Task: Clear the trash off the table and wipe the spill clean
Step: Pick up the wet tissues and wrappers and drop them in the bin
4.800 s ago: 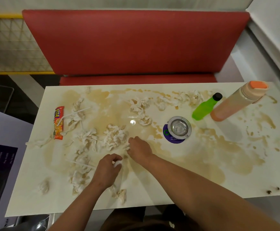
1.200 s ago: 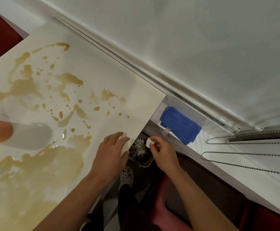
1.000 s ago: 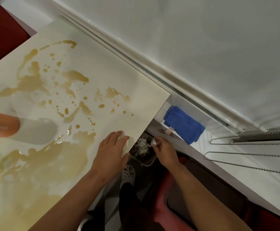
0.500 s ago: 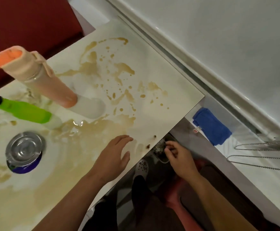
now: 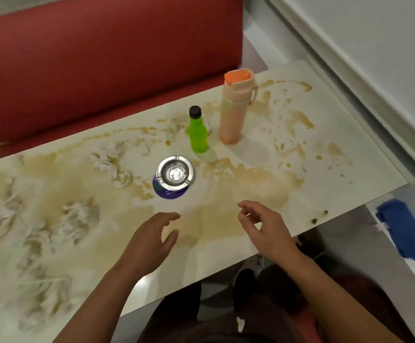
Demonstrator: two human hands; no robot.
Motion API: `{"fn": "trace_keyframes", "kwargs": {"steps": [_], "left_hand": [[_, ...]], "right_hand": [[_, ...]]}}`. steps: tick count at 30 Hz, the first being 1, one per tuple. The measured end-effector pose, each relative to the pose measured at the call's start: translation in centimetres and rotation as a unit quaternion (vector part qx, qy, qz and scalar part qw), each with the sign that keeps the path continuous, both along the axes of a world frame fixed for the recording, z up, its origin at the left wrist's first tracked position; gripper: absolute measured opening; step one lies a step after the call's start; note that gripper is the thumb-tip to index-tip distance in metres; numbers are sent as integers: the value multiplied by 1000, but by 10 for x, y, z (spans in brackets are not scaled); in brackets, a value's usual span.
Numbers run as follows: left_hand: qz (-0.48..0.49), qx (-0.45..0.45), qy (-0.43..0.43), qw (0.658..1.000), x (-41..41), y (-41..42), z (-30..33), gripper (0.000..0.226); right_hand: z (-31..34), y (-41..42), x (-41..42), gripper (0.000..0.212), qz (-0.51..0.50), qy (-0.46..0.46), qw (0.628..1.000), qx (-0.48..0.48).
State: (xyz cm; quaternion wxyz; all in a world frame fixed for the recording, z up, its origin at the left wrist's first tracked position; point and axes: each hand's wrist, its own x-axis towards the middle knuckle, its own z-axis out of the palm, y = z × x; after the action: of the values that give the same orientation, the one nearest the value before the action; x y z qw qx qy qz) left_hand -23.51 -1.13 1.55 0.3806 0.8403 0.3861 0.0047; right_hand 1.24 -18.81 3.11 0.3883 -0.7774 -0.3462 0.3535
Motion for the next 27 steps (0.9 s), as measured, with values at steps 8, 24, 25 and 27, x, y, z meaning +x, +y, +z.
{"fn": "trace_keyframes", "kwargs": {"steps": [8,24,25,27], "left_hand": [[72,-3,41,997,-132,30,-9,35],[206,49,66,975,-199,119,-44,65],[196,41,76,977,-198,124,-49,63],[177,28,89,980,-195,129,-58,54]], "right_hand": [[-14,73,-104,27,142,2,990,-21],[-50,235,-185,44,276,-98,951,-102],[-52,248,-185,46,288,-111,945,-112],[-58,273,-185,49,309,-139,932,-128]]}}
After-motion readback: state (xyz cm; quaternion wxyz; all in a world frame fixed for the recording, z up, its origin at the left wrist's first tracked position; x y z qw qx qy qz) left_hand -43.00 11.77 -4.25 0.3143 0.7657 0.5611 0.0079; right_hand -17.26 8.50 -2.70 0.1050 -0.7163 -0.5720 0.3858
